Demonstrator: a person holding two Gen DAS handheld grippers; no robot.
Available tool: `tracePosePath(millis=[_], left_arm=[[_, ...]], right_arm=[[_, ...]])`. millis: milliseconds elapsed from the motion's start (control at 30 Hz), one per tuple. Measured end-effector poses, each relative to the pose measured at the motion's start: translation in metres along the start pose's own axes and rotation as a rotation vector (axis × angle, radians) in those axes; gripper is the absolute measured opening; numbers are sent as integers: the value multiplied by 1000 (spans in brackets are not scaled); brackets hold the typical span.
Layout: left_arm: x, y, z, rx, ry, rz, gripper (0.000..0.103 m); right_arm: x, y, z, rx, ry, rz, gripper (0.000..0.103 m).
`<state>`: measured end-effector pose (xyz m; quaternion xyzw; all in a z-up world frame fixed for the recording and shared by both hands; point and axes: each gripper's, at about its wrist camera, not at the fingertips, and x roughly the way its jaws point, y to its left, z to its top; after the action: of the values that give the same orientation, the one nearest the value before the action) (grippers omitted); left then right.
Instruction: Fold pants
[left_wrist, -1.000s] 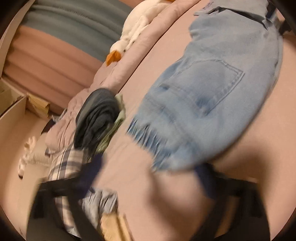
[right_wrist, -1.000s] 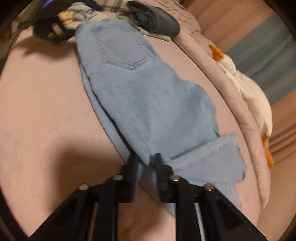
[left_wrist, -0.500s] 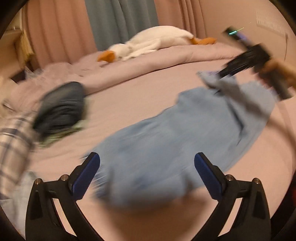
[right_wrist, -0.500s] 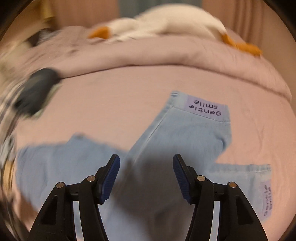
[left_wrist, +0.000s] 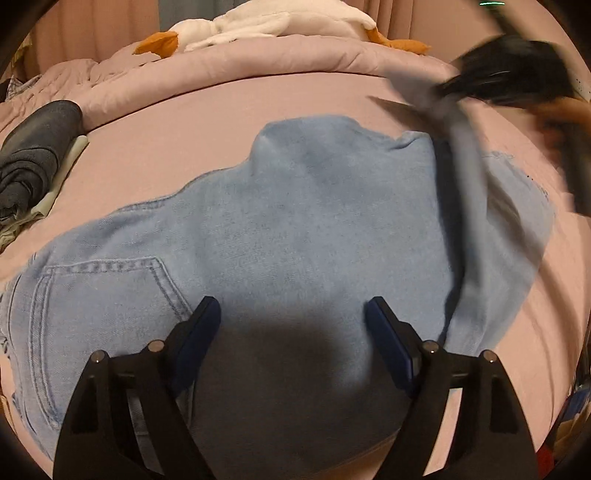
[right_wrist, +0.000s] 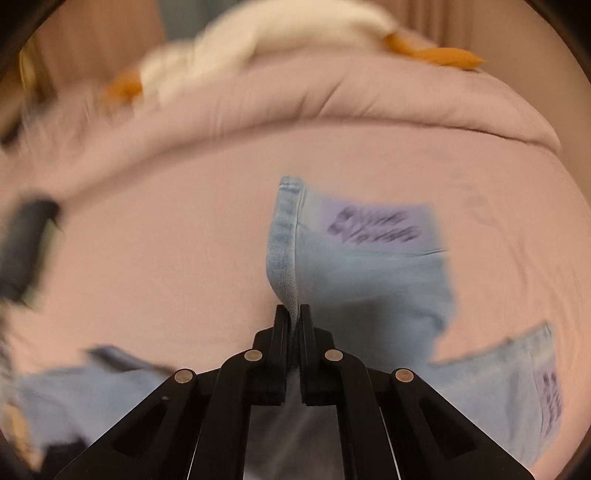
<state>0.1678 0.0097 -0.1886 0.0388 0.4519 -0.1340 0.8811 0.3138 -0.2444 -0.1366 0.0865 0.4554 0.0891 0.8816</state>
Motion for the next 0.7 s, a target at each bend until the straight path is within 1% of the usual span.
tracePosePath(millis=[33, 67, 100, 167, 200, 233, 300, 333, 367, 400, 433, 467, 500, 533, 567, 600, 700], left_arm=[[0, 0, 2, -9, 2, -5, 82], [0, 1, 4, -17, 5, -9, 82], [1, 0, 5, -20, 6, -10, 82], [-1, 1, 7, -20, 5, -4, 82], [-1, -2, 7, -16, 7, 0, 83], [-2, -3, 5, -11, 7, 6, 83], [-1, -2, 5, -5, 7, 15, 83], [-2, -3, -1, -7, 6, 18, 83], [-3, -4, -4, -6, 7, 22, 83], [-2, -3, -3, -3, 8, 24, 84], [-2, -3, -3, 0, 9, 28, 84], [-1, -3, -2, 3, 11, 32, 84], [-1, -3, -2, 4, 11, 34, 84], [0, -2, -3, 4, 11, 35, 84], [0, -3, -3, 4, 11, 36, 84], [1, -3, -3, 3, 11, 37, 85], [1, -5, -4, 1, 9, 42, 87]], right_arm=[[-29, -14, -7, 29, -63, 48, 3], [-50, -25, -16, 53, -106, 67, 3], [-78, -43, -31, 94, -169, 102, 3], [-110, -78, -62, 186, -223, 114, 3], [-120, -102, -87, 257, -230, 137, 3], [-119, -120, -106, 311, -213, 157, 3], [-104, -152, -145, 413, -145, 134, 4], [-98, -159, -159, 440, -125, 133, 6], [-88, -168, -173, 472, -100, 129, 15], [-79, -173, -182, 499, -89, 135, 21], [-72, -181, -191, 538, -92, 146, 32], [-70, -189, -198, 598, -120, 204, 32], [-77, -192, -203, 663, -150, 259, 32], [-77, -195, -203, 700, -176, 288, 38], [-81, -198, -202, 721, -207, 299, 46], [-86, -202, -200, 729, -230, 289, 47], [-83, -210, -187, 744, -246, 249, 48]])
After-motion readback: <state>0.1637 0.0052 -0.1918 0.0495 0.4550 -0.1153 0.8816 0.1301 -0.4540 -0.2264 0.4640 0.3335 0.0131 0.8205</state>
